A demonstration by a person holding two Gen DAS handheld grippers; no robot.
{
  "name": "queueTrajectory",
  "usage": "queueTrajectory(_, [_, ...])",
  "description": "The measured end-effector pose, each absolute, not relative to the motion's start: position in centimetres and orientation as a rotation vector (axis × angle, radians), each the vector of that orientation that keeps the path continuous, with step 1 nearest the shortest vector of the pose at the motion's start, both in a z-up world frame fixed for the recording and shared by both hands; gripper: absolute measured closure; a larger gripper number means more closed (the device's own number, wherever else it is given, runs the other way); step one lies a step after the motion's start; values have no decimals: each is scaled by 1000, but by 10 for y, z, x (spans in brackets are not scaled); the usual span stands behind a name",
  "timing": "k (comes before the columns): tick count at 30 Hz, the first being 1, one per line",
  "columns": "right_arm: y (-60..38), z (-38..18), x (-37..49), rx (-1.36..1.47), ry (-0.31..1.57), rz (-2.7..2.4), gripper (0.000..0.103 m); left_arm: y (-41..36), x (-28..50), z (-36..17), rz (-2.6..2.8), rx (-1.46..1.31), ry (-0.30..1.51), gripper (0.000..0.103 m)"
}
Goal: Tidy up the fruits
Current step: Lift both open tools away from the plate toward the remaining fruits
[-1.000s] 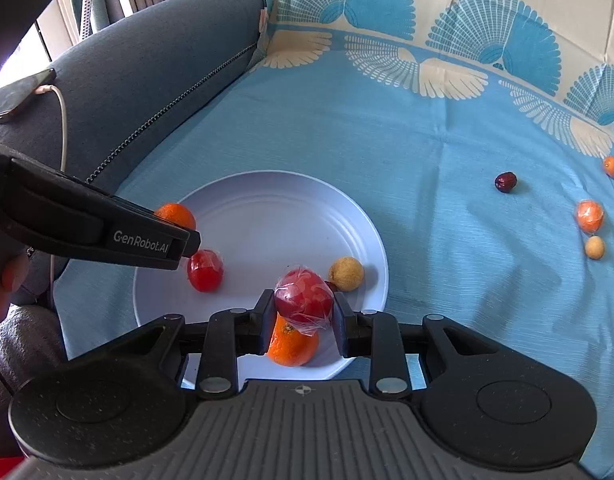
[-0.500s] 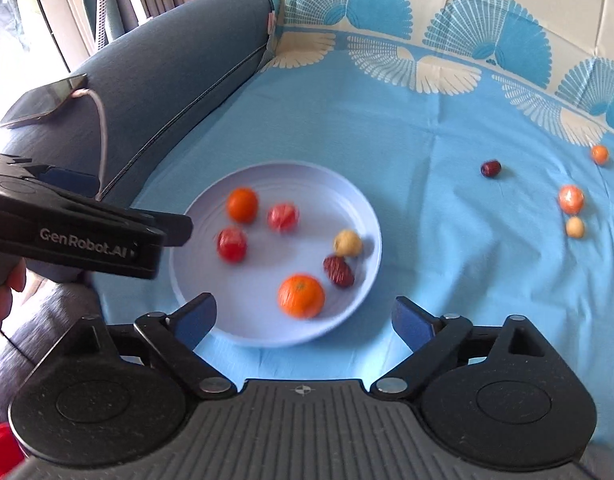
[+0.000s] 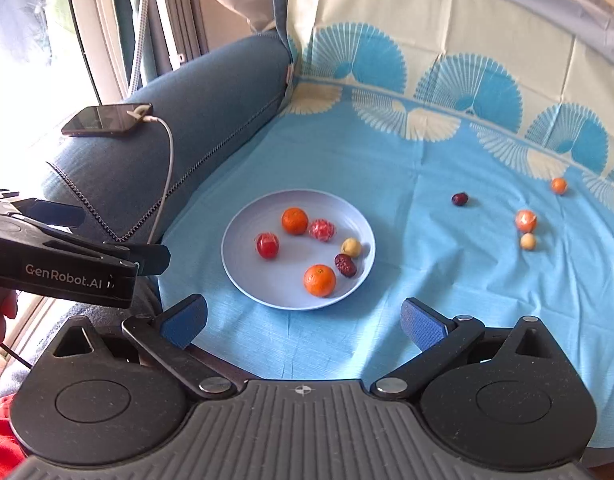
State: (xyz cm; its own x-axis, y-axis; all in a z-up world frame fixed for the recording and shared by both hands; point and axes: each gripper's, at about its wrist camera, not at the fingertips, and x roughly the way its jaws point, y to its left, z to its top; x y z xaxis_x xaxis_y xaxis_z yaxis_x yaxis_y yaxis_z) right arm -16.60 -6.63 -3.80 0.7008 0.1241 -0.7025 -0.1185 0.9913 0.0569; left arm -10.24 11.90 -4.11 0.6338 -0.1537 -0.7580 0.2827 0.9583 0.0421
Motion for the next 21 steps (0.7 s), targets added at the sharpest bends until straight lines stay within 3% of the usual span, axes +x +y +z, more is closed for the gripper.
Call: queueTrajectory(21, [-70, -12, -222, -9, 656, 111, 1, 112, -153, -8, -264, 181, 724, 0])
